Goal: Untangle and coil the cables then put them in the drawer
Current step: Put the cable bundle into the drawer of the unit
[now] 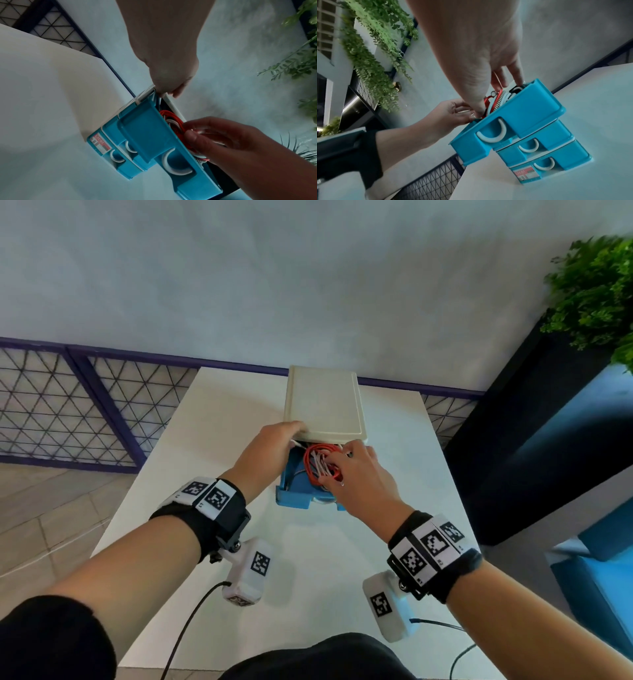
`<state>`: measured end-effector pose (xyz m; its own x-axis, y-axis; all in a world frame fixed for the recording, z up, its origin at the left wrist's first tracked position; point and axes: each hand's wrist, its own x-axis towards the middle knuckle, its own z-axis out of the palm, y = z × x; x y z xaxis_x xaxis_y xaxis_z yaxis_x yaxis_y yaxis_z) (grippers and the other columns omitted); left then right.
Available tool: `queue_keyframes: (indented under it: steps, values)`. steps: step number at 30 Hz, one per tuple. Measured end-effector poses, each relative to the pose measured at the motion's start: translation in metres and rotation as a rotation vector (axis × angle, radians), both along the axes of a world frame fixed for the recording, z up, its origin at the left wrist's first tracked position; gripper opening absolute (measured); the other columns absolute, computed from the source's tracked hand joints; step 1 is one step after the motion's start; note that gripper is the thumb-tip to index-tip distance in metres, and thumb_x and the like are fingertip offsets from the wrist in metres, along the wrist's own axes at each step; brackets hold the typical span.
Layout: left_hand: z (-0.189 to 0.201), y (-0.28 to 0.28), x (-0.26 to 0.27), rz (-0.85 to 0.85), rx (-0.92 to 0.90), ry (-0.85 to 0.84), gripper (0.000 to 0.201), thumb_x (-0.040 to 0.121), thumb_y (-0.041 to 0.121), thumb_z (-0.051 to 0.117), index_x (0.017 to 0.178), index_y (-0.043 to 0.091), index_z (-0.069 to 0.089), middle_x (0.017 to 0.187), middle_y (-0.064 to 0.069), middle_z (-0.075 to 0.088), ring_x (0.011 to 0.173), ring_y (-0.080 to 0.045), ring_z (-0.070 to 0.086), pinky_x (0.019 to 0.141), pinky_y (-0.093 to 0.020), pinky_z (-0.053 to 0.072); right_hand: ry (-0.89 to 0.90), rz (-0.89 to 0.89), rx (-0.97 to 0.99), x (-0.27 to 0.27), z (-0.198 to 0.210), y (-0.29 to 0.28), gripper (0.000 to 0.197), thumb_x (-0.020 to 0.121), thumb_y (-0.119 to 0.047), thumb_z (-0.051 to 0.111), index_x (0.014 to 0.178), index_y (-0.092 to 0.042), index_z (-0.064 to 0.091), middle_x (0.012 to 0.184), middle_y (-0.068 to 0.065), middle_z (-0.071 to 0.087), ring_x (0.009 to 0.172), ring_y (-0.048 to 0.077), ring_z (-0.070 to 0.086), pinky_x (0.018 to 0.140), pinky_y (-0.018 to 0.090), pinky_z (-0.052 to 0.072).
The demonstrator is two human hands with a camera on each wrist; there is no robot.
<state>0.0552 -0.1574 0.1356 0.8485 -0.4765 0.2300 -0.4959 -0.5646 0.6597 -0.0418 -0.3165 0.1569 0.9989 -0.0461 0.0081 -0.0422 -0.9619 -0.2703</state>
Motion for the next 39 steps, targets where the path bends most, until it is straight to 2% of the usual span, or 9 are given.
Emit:
queue_keyframes:
  steps: [5,8,11,15,19,25,27,33,39]
  values:
    - [-0.002,0.002,0.011,0.064,0.107,-0.152,0.015,0.086,-0.001,0.056,0.096,0.009,0.063,0.109,-0.004,0.050,0.098,-0.016,0.050,0.077,-0.022,0.045,0.084,0.018,-0.077,0.008,0.007,-0.005,0.040,0.088,-0.050,0.059,0.119,-0.025,0.058,0.115,0.004,0.051,0.105,0.028,0.054,0.083,0.037,0.043]
    - [0.004,0.002,0.016,0.165,0.195,-0.121,0.009,0.082,0.014,0.068,0.087,0.012,0.061,0.095,-0.004,0.054,0.090,-0.021,0.051,0.068,-0.035,0.045,0.139,0.033,0.013,0.014,0.008,-0.004,0.039,0.087,-0.045,0.064,0.116,-0.020,0.058,0.109,0.005,0.050,0.096,0.030,0.058,0.073,0.035,0.045]
    - [0.013,0.000,0.018,0.168,0.235,-0.052,0.009,0.080,0.016,0.071,0.082,0.010,0.065,0.085,-0.005,0.062,0.079,-0.025,0.058,0.064,-0.032,0.043,0.144,0.059,0.017,0.021,0.010,-0.002,0.032,0.086,-0.040,0.068,0.105,-0.016,0.059,0.100,0.004,0.047,0.092,0.027,0.055,0.070,0.033,0.043]
    - [0.014,-0.003,0.020,0.095,0.328,-0.013,0.005,0.080,0.016,0.070,0.080,0.011,0.070,0.083,-0.005,0.065,0.078,-0.026,0.061,0.065,-0.031,0.044,0.141,0.078,0.016,0.026,0.004,0.003,0.025,0.088,-0.038,0.066,0.094,-0.018,0.051,0.096,0.001,0.042,0.095,0.027,0.056,0.068,0.032,0.039]
    - [0.014,-0.005,0.018,0.005,0.424,-0.006,0.010,0.085,0.015,0.064,0.087,0.013,0.074,0.090,-0.006,0.067,0.083,-0.027,0.062,0.072,-0.035,0.049,0.130,0.122,0.075,0.023,0.000,0.000,0.027,0.090,-0.037,0.063,0.101,-0.014,0.054,0.098,0.000,0.041,0.091,0.023,0.053,0.070,0.032,0.039]
    - [0.013,0.001,0.013,0.009,0.275,-0.022,0.034,0.082,0.012,0.065,0.110,0.021,0.048,0.078,-0.002,0.066,0.073,-0.022,0.063,0.064,-0.037,0.052,0.190,0.226,0.187,0.016,0.001,-0.020,0.037,0.090,-0.032,0.065,0.121,-0.015,0.056,0.120,0.005,0.046,0.098,0.017,0.046,0.091,0.030,0.044]
    - [0.012,0.001,0.014,0.002,0.283,-0.009,0.033,0.082,0.011,0.064,0.112,0.019,0.054,0.078,-0.004,0.067,0.076,-0.024,0.064,0.066,-0.039,0.053,0.210,0.242,0.164,0.016,0.000,-0.023,0.038,0.091,-0.026,0.064,0.126,-0.014,0.054,0.123,0.006,0.043,0.105,0.019,0.047,0.097,0.032,0.043]
    - [0.007,-0.004,0.019,0.005,0.313,0.017,0.032,0.083,0.012,0.067,0.115,0.010,0.067,0.103,-0.011,0.071,0.092,-0.029,0.065,0.081,-0.044,0.053,0.158,0.207,0.141,0.023,-0.007,-0.012,0.023,0.091,-0.016,0.063,0.112,-0.009,0.062,0.115,0.007,0.047,0.105,0.025,0.051,0.090,0.031,0.044]
    - [0.007,-0.005,0.019,0.008,0.336,-0.026,0.019,0.085,0.008,0.062,0.103,0.007,0.067,0.087,-0.005,0.070,0.082,-0.023,0.064,0.074,-0.041,0.054,0.163,0.167,0.072,0.026,-0.005,-0.001,0.028,0.096,-0.025,0.054,0.117,-0.010,0.063,0.118,0.011,0.051,0.102,0.029,0.056,0.086,0.038,0.049]
